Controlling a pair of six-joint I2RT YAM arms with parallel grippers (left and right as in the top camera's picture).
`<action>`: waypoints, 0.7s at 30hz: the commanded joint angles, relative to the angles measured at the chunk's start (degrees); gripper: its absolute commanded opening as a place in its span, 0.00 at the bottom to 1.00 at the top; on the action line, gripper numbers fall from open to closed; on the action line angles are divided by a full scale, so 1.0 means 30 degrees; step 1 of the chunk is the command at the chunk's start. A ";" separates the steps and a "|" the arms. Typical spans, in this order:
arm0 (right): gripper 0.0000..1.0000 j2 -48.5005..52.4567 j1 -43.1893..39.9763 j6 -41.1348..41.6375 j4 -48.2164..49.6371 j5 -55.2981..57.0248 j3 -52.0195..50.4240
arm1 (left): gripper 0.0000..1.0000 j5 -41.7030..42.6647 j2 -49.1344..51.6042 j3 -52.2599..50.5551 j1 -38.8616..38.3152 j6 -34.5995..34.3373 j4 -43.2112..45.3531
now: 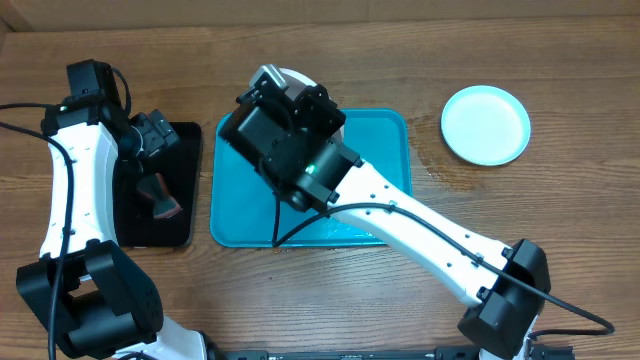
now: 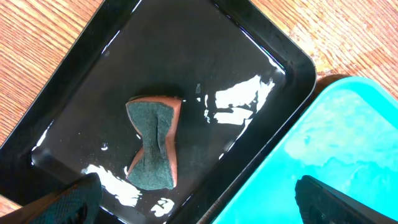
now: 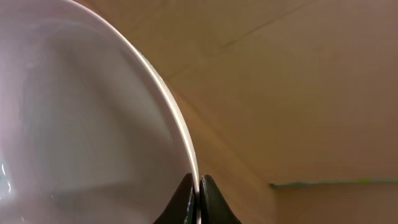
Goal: Clean dirty plates on tray and stack at the side
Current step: 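Lift the pink plate with the right gripper onto the plate stack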
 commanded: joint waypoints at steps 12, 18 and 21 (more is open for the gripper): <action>0.04 -0.0408 -0.1290 0.2586 -0.1552 -0.1807 0.0415 | 1.00 0.0277 -0.0233 0.0262 0.0080 0.0058 0.0073; 0.04 -0.0408 -0.6098 0.5595 -0.2127 -1.2568 0.0415 | 1.00 0.0277 -0.0233 0.0262 0.0080 0.0058 0.0073; 0.04 -0.0342 -0.9865 0.6171 -0.2747 -1.9613 0.0415 | 1.00 0.0277 -0.0233 0.0262 0.0080 0.0058 0.0073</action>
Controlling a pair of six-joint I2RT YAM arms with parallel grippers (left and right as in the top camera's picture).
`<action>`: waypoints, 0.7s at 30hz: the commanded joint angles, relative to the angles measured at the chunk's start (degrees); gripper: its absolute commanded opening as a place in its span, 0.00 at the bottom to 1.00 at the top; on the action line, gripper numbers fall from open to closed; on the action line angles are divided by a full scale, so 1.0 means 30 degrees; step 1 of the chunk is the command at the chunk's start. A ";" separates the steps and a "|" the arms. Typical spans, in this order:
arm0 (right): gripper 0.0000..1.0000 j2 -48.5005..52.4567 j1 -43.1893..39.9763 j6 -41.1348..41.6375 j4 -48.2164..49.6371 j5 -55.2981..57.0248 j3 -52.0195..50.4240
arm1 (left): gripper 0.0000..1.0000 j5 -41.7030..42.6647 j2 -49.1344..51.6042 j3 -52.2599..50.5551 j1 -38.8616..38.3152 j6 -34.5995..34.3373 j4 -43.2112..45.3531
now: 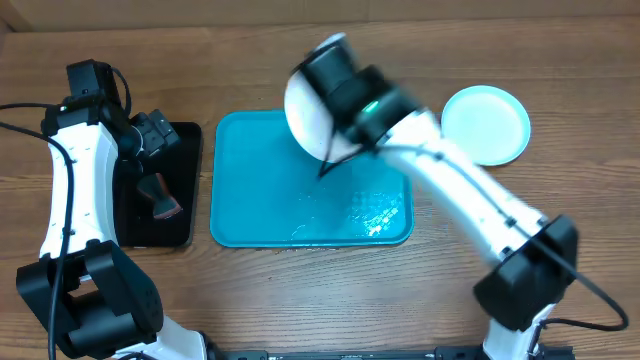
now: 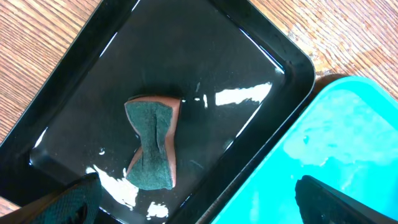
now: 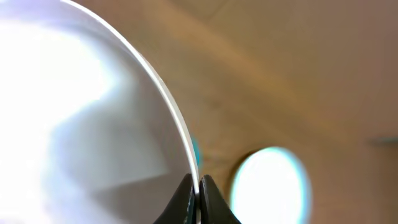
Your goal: Clean dirty plates on tray and stack at the side
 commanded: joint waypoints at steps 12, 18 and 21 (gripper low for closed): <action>0.04 0.0933 -1.6007 0.2703 -0.1829 -1.4622 -0.2011 | 1.00 0.0211 -0.0233 0.0262 0.0080 0.0058 0.0051; 0.04 0.1537 -1.8025 0.3177 0.0954 -1.4746 -0.4444 | 1.00 0.0211 -0.0233 0.0262 0.0080 0.0058 0.0051; 0.07 0.1581 -1.8258 0.3177 0.2208 -1.4666 -0.5275 | 1.00 0.0211 -0.0233 0.0262 0.0080 0.0058 0.0051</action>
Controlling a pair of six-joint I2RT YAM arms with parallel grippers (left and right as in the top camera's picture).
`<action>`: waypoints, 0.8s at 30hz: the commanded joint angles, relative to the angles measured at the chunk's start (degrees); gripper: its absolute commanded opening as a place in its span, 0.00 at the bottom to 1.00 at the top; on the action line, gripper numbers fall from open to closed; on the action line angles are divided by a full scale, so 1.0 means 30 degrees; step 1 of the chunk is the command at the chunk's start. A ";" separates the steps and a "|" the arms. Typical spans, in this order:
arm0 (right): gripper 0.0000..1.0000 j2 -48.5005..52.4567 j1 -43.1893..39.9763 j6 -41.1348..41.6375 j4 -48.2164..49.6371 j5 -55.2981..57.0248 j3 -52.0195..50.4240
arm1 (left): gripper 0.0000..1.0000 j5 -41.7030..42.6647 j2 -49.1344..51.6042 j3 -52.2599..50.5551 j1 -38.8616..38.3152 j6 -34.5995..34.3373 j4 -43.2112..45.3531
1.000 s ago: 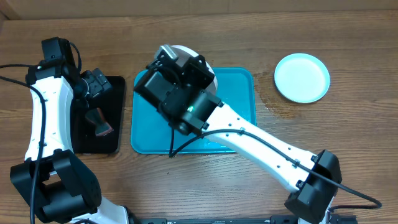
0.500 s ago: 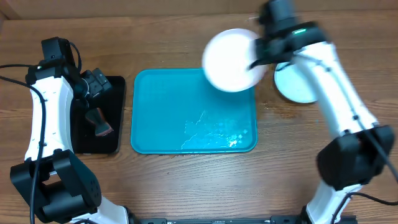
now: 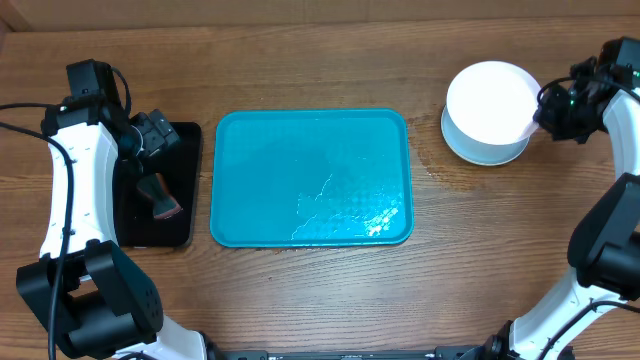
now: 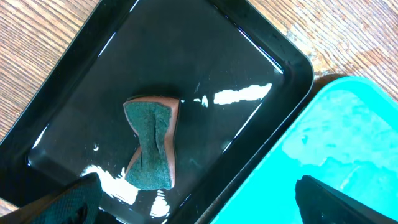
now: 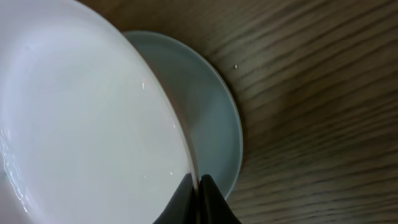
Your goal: Clean dirty plates on tray and stack at the side
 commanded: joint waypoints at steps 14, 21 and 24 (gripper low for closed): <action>0.73 -0.1020 0.0015 0.0240 -0.0940 -0.3767 -0.0699 | 1.00 0.0146 -0.0233 0.0262 0.0073 0.0058 0.0029; 1.00 -0.4911 0.0029 0.0226 -0.2535 -0.4204 -0.0699 | 1.00 0.0146 -0.0233 0.0262 0.0073 0.0058 0.0029; 1.00 -0.6637 0.0036 0.0073 -0.4014 -0.4204 -0.0699 | 1.00 0.0146 -0.0233 0.0262 0.0073 0.0058 0.0029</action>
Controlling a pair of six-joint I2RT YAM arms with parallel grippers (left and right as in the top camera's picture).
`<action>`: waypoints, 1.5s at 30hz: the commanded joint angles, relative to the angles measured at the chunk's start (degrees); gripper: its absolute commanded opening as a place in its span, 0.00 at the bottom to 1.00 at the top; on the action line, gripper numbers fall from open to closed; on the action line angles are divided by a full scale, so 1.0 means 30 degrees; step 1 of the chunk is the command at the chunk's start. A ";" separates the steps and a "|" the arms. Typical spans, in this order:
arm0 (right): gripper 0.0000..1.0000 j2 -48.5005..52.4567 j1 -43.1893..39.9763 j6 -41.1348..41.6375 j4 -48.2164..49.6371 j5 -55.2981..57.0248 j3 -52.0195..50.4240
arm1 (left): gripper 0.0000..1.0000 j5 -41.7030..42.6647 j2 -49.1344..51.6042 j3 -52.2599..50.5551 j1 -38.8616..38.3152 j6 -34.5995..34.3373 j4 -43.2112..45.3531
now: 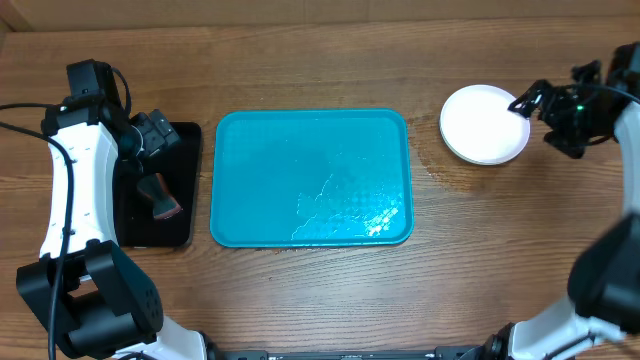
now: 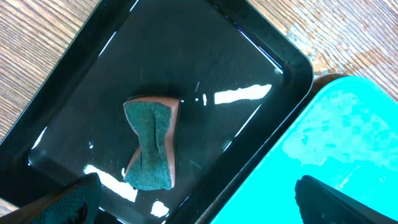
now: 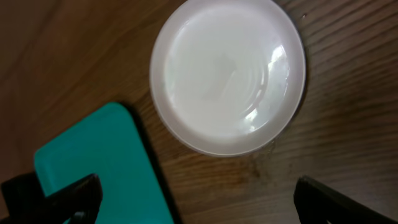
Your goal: Clean dirty plates on tray and stack at the side
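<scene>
The white plate lies flat on top of the pale plate at the table's far right, and fills the upper middle of the right wrist view. My right gripper is open just right of the stack, with nothing between its fingers. The teal tray at centre holds no plates and has wet streaks. My left gripper hangs open above the black tray, where the green and brown sponge lies.
The black tray sits directly left of the teal tray, edges nearly touching. The sponge is in its middle. A damp patch marks the wood between the teal tray and the plate stack. Cardboard wall runs along the far edge.
My right gripper was shut on the white plate's rim, holding it tilted over the pale plate. Now the plate lies on that plate and the gripper is open and off it.
My right gripper first held the white plate by its rim over the teal tray's far edge. Then it had it above the tray's right part, then over the pale plate at the right. Now the plate rests there, released. My left gripper stayed open over the sponge.
</scene>
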 commanded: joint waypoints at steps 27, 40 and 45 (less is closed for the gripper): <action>1.00 -1.0178 0.0124 -0.1064 -1.0972 -0.0124 -0.0073 | 1.00 0.0146 -0.0233 0.0262 0.0080 0.0058 0.0022; 1.00 -1.1198 0.1719 -0.1217 -0.9610 0.0270 -0.1333 | 1.00 0.0146 -0.0233 0.0262 0.0080 0.0058 0.0029; 1.00 -1.5052 0.5078 -0.1209 -0.3759 0.0393 -0.4750 | 1.00 0.0146 -0.0233 0.0262 0.0080 0.0058 0.0022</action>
